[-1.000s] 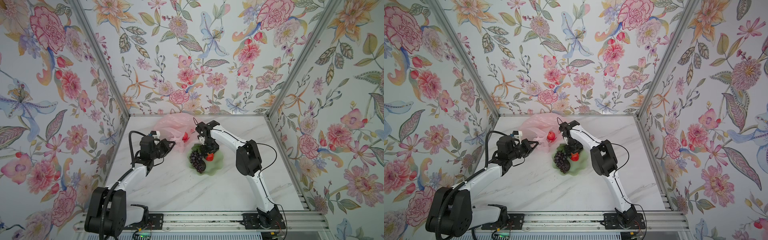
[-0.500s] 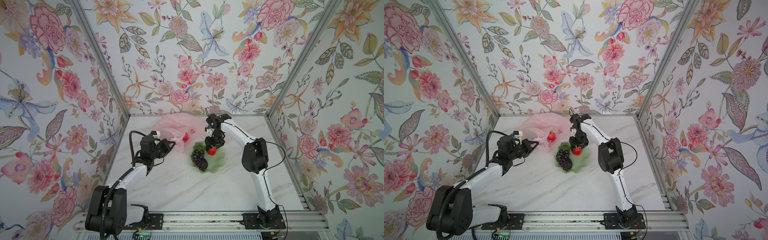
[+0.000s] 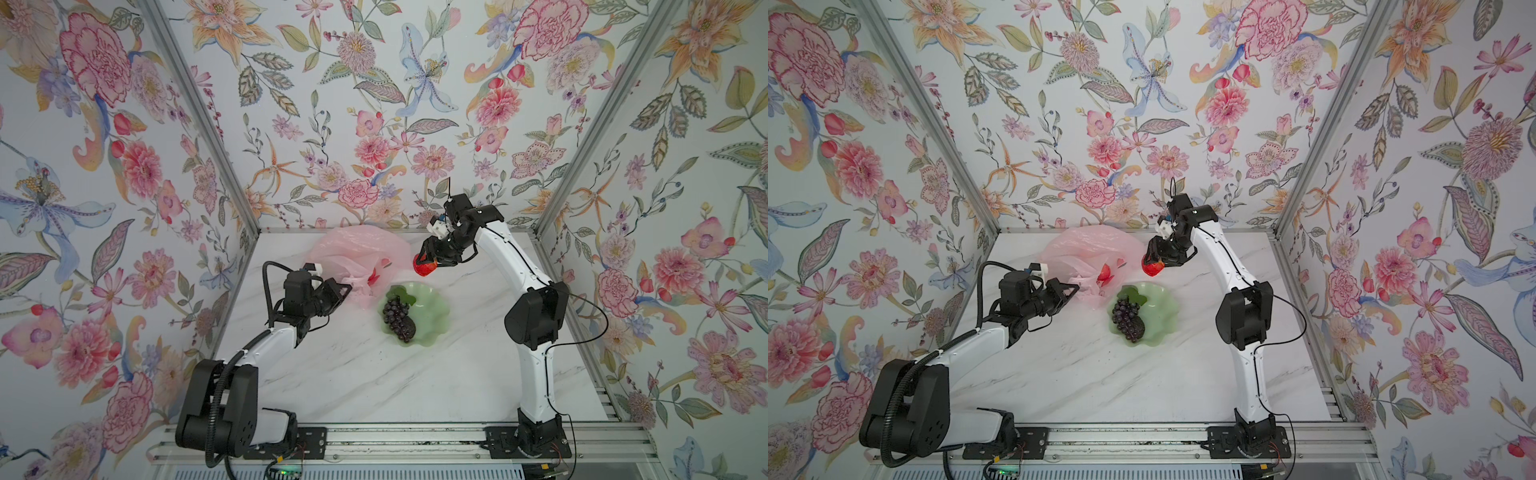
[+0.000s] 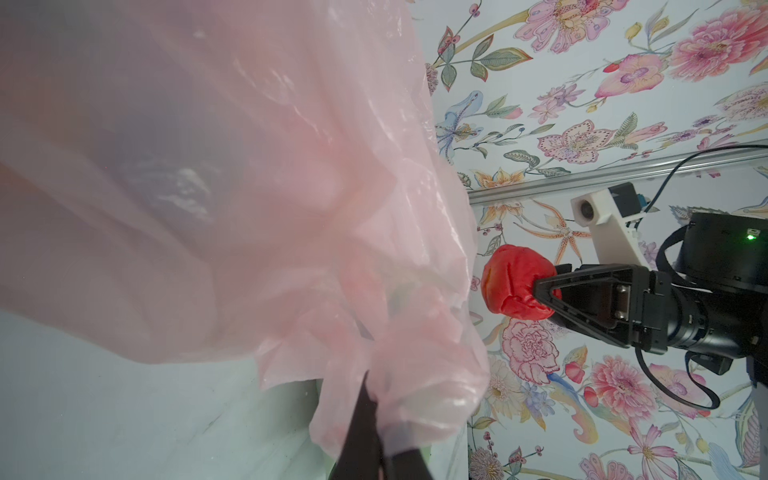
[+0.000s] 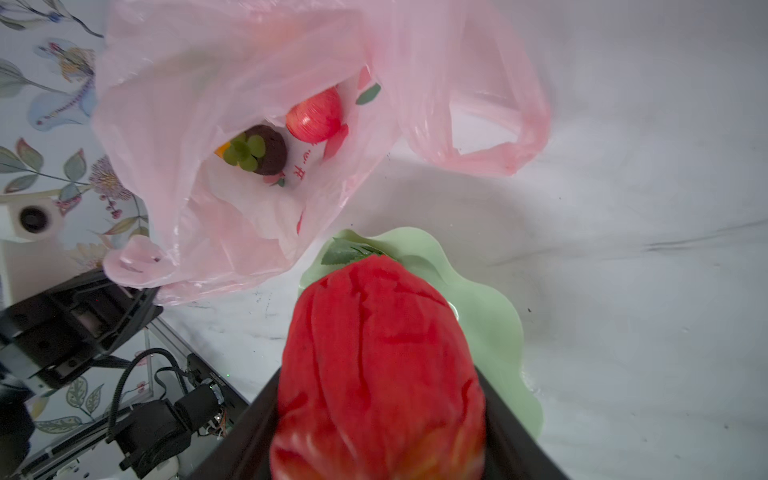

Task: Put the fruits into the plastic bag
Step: 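Lift the red apple with the right gripper and carry it to the bag mouth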

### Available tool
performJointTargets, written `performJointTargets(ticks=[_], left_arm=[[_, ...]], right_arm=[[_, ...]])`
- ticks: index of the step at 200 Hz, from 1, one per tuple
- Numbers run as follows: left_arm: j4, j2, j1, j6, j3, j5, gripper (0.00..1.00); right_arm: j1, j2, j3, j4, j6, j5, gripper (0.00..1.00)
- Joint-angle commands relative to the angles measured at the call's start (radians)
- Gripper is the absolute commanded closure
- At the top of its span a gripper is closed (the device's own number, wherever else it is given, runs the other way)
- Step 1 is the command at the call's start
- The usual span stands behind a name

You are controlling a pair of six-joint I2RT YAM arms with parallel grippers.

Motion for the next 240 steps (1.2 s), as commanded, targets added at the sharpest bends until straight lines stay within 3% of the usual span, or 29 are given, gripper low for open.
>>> performJointTargets(ticks=[1,24,43,55,82,98,115,154,240], left_arm=[[0.005,0.001,-0.002,0.010,0.022,-0.009,1.00],[0.002,-0.008,-0.003,0.010,0.018,-0.015,1.00],[0.001,-0.009,-0.004,0.010,0.017,-0.015,1.00],[0.000,-0.010,-0.006,0.010,0.019,-0.017,1.00],[0.004,-0.001,-0.009,0.006,0.023,-0.018,1.00],[0.007,0.006,-0.011,0.006,0.030,-0.019,1.00],[0.009,0.016,-0.017,0.006,0.040,-0.017,1.00],[0.009,0.027,-0.026,0.002,0.079,-0.017,1.00],[-0.008,-0.005,-0.047,0.004,0.166,-0.026,1.00]], right_arm=[[-0.019,-0.071,-0.042,0.108,0.072,-0.088,0.53],[-0.041,-0.138,-0.147,0.259,0.147,-0.151,0.53],[-0.061,-0.221,-0.333,0.503,0.285,-0.244,0.53],[-0.078,-0.280,-0.507,0.762,0.441,-0.316,0.53],[-0.105,-0.335,-0.919,1.549,1.007,-0.393,0.55],[-0.096,-0.305,-1.009,1.764,1.167,-0.405,0.56],[-0.062,-0.285,-1.018,1.756,1.157,-0.416,0.56],[0.023,-0.218,-0.904,1.447,0.946,-0.428,0.55],[0.114,-0.050,-0.702,1.383,0.934,-0.442,0.55]])
